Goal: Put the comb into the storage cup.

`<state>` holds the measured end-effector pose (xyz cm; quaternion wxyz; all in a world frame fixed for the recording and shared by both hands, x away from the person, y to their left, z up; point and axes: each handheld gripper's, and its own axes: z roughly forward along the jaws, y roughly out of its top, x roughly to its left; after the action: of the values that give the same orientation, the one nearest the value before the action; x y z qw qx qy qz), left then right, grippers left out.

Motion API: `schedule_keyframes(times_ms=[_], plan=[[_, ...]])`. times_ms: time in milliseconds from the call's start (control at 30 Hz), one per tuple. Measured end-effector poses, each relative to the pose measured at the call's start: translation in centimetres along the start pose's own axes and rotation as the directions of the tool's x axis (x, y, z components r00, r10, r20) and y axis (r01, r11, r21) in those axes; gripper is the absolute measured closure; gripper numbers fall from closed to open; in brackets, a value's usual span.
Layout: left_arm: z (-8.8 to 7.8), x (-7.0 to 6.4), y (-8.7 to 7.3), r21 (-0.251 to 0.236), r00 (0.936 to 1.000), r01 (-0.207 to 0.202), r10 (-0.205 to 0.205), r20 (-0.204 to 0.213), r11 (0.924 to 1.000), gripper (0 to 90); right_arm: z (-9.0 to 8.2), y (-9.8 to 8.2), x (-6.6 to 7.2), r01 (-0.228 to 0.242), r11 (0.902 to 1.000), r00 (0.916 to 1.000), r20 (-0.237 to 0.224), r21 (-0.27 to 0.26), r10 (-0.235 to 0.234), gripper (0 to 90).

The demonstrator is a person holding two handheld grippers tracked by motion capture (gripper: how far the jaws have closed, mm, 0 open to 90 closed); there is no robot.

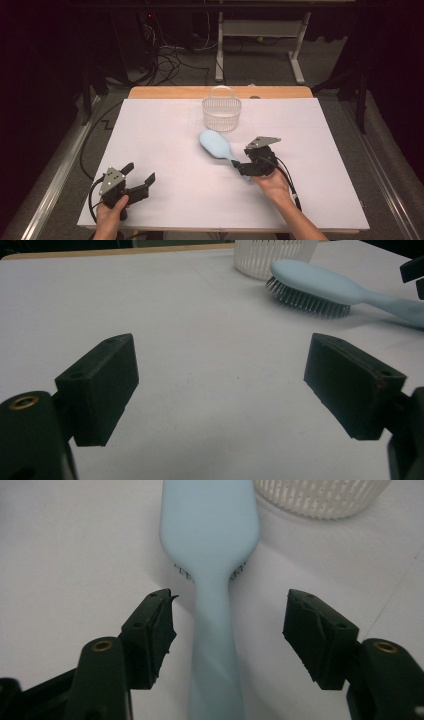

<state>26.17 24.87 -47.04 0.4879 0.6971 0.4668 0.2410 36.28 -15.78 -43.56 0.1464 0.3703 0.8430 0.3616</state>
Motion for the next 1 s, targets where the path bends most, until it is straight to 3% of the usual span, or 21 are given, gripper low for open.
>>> schedule_keyframes(times_ms=[100,467,533,567,767,900,1000], plan=[[0.0,0.0,0.0,0.001,1.0,-0.002,0.002,0.002,1.0,15.0,0.5,0.7,-0.1,0.02,0.9978,0.9998,-0.006,0.063,-0.02,42.3],[0.0,0.0,0.0,0.001,1.0,-0.002,0.002,0.002,1.0,15.0,1.8,2.1,0.2,0.025,0.9831,0.9996,-0.013,0.181,-0.023,44.7],[0.0,0.0,0.0,0.001,1.0,-0.003,0.003,0.002,1.0,15.1,2.4,2.5,0.3,0.033,0.9731,0.9994,-0.014,0.228,-0.031,46.6],[0.0,0.0,0.0,0.002,1.0,-0.003,0.003,0.003,1.0,15.1,2.4,2.5,0.3,0.033,0.9731,0.9994,-0.014,0.228,-0.031,46.6],[0.0,0.0,0.0,0.002,1.0,-0.002,0.002,0.004,1.0,15.0,3.6,3.3,0.7,0.033,0.9522,0.9995,-0.009,0.304,-0.032,49.4],[0.0,0.0,0.0,0.003,1.0,-0.003,0.003,0.006,1.0,15.0,4.6,3.8,1.0,0.046,0.9337,0.9989,-0.006,0.355,-0.047,53.3],[0.0,0.0,0.0,0.002,1.0,-0.002,0.002,0.006,1.0,15.0,4.8,4.0,1.1,0.053,0.9279,0.9984,-0.003,0.369,-0.056,54.7]])
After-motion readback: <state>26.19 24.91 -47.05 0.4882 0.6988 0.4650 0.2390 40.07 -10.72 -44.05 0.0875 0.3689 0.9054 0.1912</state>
